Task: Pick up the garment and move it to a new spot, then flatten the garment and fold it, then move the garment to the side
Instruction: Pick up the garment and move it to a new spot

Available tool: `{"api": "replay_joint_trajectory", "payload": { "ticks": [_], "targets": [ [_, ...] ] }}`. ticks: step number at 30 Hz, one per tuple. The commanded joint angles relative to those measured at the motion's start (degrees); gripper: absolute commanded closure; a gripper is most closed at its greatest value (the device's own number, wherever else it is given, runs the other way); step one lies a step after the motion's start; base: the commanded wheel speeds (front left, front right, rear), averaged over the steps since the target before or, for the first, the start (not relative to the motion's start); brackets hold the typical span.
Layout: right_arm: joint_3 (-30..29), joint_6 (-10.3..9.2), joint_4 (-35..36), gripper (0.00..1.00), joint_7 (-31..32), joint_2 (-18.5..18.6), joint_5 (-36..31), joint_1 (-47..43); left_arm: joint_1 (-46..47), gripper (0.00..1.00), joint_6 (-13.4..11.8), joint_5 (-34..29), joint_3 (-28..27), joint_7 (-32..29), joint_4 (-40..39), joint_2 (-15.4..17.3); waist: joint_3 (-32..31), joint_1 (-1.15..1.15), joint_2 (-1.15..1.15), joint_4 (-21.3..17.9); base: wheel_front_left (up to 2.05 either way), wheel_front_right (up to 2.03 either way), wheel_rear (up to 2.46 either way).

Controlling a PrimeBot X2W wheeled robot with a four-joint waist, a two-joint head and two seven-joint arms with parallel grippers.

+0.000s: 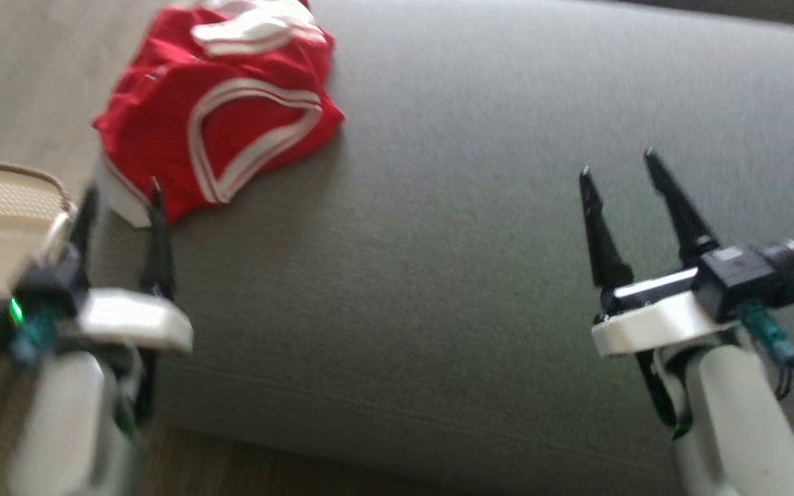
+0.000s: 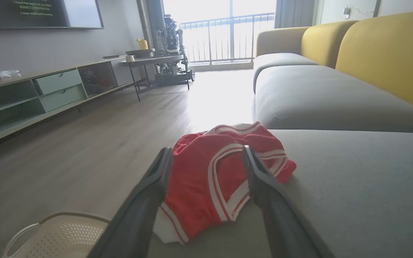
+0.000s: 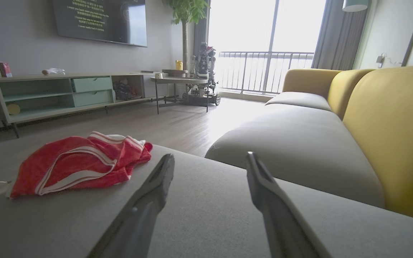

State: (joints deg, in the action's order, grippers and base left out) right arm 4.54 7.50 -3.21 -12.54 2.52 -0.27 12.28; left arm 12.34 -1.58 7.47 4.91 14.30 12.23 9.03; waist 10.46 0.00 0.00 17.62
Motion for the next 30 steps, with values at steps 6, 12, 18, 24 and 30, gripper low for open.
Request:
{"api": "replay_joint_trajectory", "payload": {
  "ticks": [6, 12, 18, 24, 30],
  "targets": [
    [1.9, -0.01, 7.4, 0.0, 2.4, 0.4, -2.2, 3.6, 18.1, 0.0, 4.9, 4.1, -4.5, -7.2, 8.6, 7.1, 9.4, 0.0, 0.0, -6.2, 0.0, 0.0, 0.0],
    [1.8, -0.01, 10.5, 0.0, 3.7, 0.4, -3.4, 4.1, 29.6, 0.0, 7.4, 6.5, -4.0, -16.5, 20.1, 11.4, 12.6, 0.0, 0.0, -8.0, 0.0, 0.0, 0.0],
    [1.9, -0.01, 11.9, 0.0, 4.4, 0.4, -4.6, 4.1, 37.3, 0.0, 8.4, 7.6, -2.3, -22.1, 29.6, 13.7, 14.6, 0.0, 0.0, -9.0, 0.0, 0.0, 0.0],
    [2.1, -0.01, 12.5, 0.0, 4.6, 0.4, -5.1, 4.1, 42.2, 0.0, 8.7, 8.4, -1.0, -24.8, 37.0, 14.5, 15.8, 0.0, 0.0, -9.4, 0.0, 0.0, 0.0],
    [2.5, -0.01, 12.7, 0.0, 4.6, 0.4, -5.4, 4.2, 45.1, 0.0, 8.8, 8.4, 0.0, -24.9, 43.1, 15.2, 16.9, 0.0, 0.0, -9.9, 0.0, 0.0, 0.0]
  ]
}}
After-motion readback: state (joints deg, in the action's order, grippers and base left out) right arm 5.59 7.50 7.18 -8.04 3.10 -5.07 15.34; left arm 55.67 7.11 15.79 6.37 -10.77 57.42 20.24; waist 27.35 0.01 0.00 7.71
